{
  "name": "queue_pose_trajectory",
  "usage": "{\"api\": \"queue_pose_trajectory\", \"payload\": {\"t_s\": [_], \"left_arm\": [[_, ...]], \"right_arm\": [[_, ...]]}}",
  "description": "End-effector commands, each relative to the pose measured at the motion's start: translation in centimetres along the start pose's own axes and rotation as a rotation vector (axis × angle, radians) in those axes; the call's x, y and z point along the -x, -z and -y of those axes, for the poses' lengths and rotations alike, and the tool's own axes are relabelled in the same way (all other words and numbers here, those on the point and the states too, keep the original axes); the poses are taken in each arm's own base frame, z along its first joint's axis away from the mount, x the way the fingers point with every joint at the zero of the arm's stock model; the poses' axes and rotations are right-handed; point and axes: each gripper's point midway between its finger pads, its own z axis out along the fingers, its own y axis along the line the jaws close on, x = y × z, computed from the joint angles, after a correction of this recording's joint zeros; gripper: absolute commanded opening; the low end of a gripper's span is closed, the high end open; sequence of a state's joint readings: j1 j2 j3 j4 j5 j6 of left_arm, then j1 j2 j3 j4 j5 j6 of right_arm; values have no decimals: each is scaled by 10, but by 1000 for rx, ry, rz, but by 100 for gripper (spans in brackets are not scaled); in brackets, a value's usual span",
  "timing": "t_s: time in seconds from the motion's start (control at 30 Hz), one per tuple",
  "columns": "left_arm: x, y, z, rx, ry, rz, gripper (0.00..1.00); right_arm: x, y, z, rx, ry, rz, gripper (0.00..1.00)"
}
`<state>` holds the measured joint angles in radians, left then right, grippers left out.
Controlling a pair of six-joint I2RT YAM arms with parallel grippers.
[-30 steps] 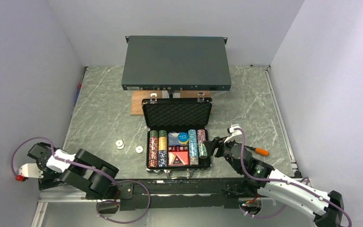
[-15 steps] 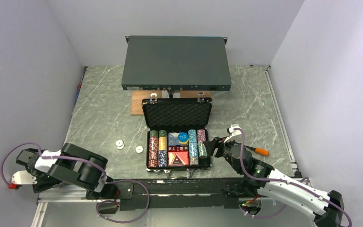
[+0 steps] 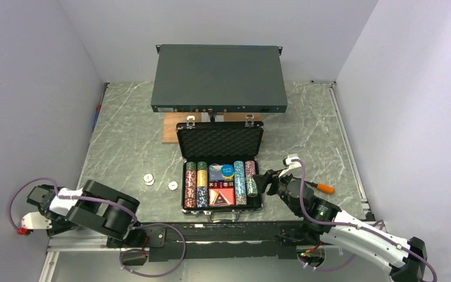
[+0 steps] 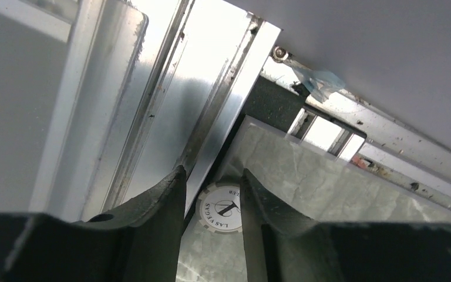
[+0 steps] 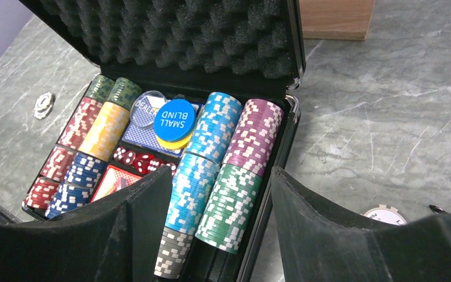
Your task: Pack up texas hold em set
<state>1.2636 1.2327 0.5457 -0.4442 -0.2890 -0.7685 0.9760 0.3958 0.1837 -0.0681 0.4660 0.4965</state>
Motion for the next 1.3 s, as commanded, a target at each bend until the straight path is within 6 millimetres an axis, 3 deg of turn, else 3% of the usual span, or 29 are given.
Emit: {"api": "queue_pose_trajectory", "payload": {"t_s": [0.0,0.1,0.27,0.33,0.43,0.63,0.8,0.97,1.17,1.27], "left_arm": [[-6,16,22,-95,-61,20,41],[-7,34,29,-127,-101,68,45],[-4,66,26,-162,-42,123,72],[-1,71,28,-187,-33,144,74],[2,70,30,-180,-50,146,75],[-18,48,23,-72,-126,29,76],[-29,39,17,-56,-129,9,74],[-18,38,11,-27,-141,68,72],[-16,37,22,-96,-168,86,54],[-8,39,16,-68,-162,128,36]], "right_arm": [[17,0,-7,21,-16,53,65],[17,0,-7,21,-17,54,65],[17,1,-7,22,-17,54,65],[16,0,-7,24,-15,51,65],[16,0,-7,24,-15,52,65],[18,1,-7,21,-21,61,65],[17,1,-7,25,-19,58,65],[17,1,-8,26,-18,56,65],[16,1,-8,30,-15,50,65],[17,1,-9,31,-15,51,65]]}}
